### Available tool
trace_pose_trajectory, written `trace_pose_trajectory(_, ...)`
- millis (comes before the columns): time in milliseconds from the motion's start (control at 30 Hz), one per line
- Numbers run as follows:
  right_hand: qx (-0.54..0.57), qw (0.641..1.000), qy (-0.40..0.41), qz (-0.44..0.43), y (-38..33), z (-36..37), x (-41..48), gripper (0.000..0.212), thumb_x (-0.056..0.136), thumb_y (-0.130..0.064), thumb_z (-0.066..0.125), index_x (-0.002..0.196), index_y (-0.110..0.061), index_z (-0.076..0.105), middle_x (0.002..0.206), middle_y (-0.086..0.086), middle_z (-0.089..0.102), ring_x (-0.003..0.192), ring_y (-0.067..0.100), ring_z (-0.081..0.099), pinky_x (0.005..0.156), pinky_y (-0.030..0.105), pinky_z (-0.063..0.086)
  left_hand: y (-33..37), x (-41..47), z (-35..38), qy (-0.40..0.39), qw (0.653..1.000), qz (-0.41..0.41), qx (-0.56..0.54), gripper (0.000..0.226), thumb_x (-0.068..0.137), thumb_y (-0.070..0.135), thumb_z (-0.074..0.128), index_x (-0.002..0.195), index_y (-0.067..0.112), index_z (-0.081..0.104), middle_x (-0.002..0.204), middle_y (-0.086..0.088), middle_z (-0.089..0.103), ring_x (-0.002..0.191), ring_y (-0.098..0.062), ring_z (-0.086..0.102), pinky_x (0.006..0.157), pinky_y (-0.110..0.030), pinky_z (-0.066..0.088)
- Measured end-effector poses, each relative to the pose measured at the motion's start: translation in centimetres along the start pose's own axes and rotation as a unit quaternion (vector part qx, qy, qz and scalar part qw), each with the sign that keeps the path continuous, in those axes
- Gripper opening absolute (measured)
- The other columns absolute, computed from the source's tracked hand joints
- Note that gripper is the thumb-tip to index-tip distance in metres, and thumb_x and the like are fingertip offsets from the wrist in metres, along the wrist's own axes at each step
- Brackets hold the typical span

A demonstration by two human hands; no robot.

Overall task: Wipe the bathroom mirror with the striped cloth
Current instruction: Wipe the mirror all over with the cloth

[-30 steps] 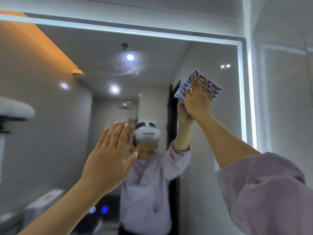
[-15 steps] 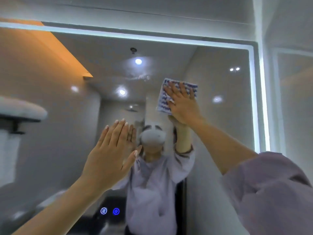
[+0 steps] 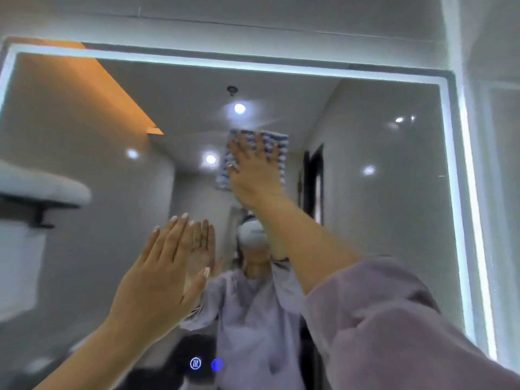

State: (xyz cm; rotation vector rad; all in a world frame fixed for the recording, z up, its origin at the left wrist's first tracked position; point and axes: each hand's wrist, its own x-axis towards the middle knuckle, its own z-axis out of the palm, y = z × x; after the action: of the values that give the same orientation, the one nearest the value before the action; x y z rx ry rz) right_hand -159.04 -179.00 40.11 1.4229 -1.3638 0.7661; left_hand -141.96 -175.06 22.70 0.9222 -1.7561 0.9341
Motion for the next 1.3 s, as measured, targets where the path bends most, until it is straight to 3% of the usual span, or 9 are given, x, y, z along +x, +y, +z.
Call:
trace_pose_trajectory(67, 0.017, 0.998, -0.037, -0.051, -2.5, 0.6, -0.5, 0.056, 0.099, -0.04, 0.03, 0.152, -0.029, 0.013, 0.16, -0.011, 0.002, 0.147, 0.021, -0.01, 0.115, 0.048, -0.015, -0.4, -0.3, 0.2, 0.005, 1.0, -0.009, 0.0, 0.068, 0.093, 0.043, 0.023, 0.132, -0.009, 0.042, 0.135, -0.026, 0.049, 0.125, -0.038, 0.049, 0.108, -0.043, 0.025)
trace_pose_trajectory(200, -0.005, 0.995, -0.039, -0.094, 0.9, -0.8, 0.1, 0.051, 0.101, -0.036, 0.028, 0.15, -0.034, 0.015, 0.159, -0.014, 0.007, 0.147, 0.016, -0.001, 0.118, 0.041, -0.006, -1.1, -0.7, 0.9, 0.019, 1.0, -0.023, -0.008, 0.068, 0.087, 0.041, 0.033, 0.133, -0.008, 0.042, 0.136, -0.025, 0.049, 0.125, -0.038, 0.049, 0.108, -0.044, 0.026)
trace_pose_trajectory(400, -0.012, 0.994, -0.006, 0.109, 13.2, -4.8, 1.1, 0.053, 0.102, -0.034, 0.023, 0.152, -0.03, 0.005, 0.161, -0.009, -0.001, 0.147, 0.02, -0.003, 0.119, 0.039, -0.004, -1.8, -1.3, 1.6, 0.015, 0.999, -0.036, -0.029, 0.072, 0.094, 0.047, 0.018, 0.135, -0.008, 0.04, 0.138, -0.025, 0.047, 0.127, -0.039, 0.047, 0.107, -0.045, 0.027)
trace_pose_trajectory(567, 0.034, 0.975, 0.012, 0.219, 11.4, -4.1, 2.6, 0.056, 0.101, -0.042, 0.019, 0.152, -0.028, 0.002, 0.161, -0.006, -0.007, 0.146, 0.028, -0.01, 0.117, 0.05, -0.007, -4.3, -3.1, 1.7, 0.007, 0.999, -0.011, -0.032, 0.069, 0.091, 0.044, 0.029, 0.137, -0.006, 0.038, 0.142, -0.021, 0.043, 0.131, -0.033, 0.043, 0.111, -0.041, 0.023)
trace_pose_trajectory(767, -0.033, 0.996, 0.053, 0.062, -0.7, -0.1, 2.5, 0.058, 0.101, -0.04, 0.023, 0.152, -0.024, 0.001, 0.161, -0.005, -0.005, 0.147, 0.024, -0.009, 0.115, 0.043, -0.014, -7.3, -4.4, 2.3, -0.002, 0.999, -0.027, -0.031, 0.071, 0.091, 0.047, 0.025, 0.133, -0.008, 0.043, 0.135, -0.023, 0.05, 0.125, -0.036, 0.05, 0.111, -0.038, 0.021)
trace_pose_trajectory(900, -0.027, 0.997, 0.005, -0.069, -8.4, 2.4, 1.3, 0.058, 0.099, -0.042, 0.03, 0.152, -0.029, 0.011, 0.16, -0.009, 0.001, 0.147, 0.023, -0.011, 0.113, 0.044, -0.018, -8.0, -5.1, 3.6, 0.015, 0.998, -0.046, -0.04, 0.072, 0.092, 0.048, 0.023, 0.131, -0.008, 0.046, 0.134, -0.023, 0.052, 0.125, -0.033, 0.048, 0.111, -0.037, 0.02)
trace_pose_trajectory(1067, -0.043, 0.99, -0.006, -0.138, -6.0, 1.3, 1.8, 0.054, 0.099, -0.04, 0.033, 0.15, -0.035, 0.017, 0.159, -0.014, 0.007, 0.148, 0.018, -0.001, 0.117, 0.041, -0.006, -7.4, -5.4, 5.1, 0.026, 0.998, -0.033, -0.052, 0.07, 0.091, 0.046, 0.028, 0.133, -0.007, 0.044, 0.137, -0.021, 0.049, 0.128, -0.031, 0.043, 0.11, -0.043, 0.027)
trace_pose_trajectory(1167, -0.033, 0.995, 0.003, -0.097, -1.6, -0.2, 2.6, 0.053, 0.1, -0.042, 0.031, 0.15, -0.036, 0.016, 0.16, -0.012, 0.007, 0.148, 0.019, -0.001, 0.116, 0.036, -0.009, -6.9, -4.8, 5.4, 0.029, 0.996, -0.046, -0.064, 0.069, 0.088, 0.044, 0.033, 0.134, -0.006, 0.043, 0.138, -0.02, 0.048, 0.128, -0.034, 0.046, 0.108, -0.047, 0.03)
trace_pose_trajectory(1300, -0.035, 0.998, 0.039, 0.035, 4.9, -1.5, 2.2, 0.055, 0.101, -0.042, 0.026, 0.152, -0.033, 0.008, 0.161, -0.008, 0.0, 0.147, 0.018, -0.004, 0.117, 0.037, -0.008, -6.6, -4.5, 5.1, 0.032, 0.995, -0.049, -0.074, 0.069, 0.091, 0.047, 0.03, 0.135, -0.005, 0.042, 0.138, -0.02, 0.049, 0.128, -0.035, 0.046, 0.108, -0.047, 0.029)
